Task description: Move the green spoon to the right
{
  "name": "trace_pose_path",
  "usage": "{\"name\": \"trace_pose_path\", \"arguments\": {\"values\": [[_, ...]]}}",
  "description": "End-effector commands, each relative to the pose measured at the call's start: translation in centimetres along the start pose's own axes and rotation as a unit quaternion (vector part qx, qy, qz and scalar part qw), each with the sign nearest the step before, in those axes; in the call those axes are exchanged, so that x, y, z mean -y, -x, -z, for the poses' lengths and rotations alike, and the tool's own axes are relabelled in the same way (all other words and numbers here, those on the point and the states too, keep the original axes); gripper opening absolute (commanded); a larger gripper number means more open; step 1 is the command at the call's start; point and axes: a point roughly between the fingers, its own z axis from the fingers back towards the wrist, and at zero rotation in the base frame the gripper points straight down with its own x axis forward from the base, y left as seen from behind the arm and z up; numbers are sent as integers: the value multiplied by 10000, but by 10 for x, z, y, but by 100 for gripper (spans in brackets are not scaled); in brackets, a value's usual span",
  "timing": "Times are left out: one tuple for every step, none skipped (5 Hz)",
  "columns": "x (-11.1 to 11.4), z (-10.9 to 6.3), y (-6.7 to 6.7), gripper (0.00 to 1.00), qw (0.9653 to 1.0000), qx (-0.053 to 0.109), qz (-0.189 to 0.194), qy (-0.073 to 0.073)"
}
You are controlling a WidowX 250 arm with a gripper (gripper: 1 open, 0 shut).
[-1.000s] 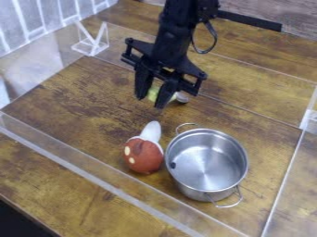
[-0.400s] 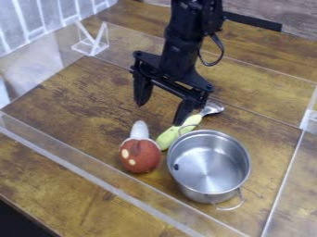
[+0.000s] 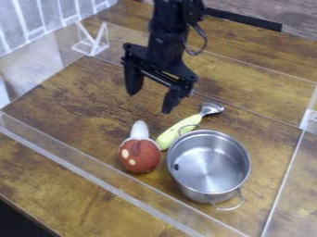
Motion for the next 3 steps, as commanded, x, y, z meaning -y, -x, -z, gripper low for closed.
{"name": "trace_pose_path", "arguments": {"values": [[-28,-29,-26,100,9988,486,9,-13],[-54,-41,-43,100,9972,730,172,-39],[-66,-33,-46,100,9960,853,275,-26]]}}
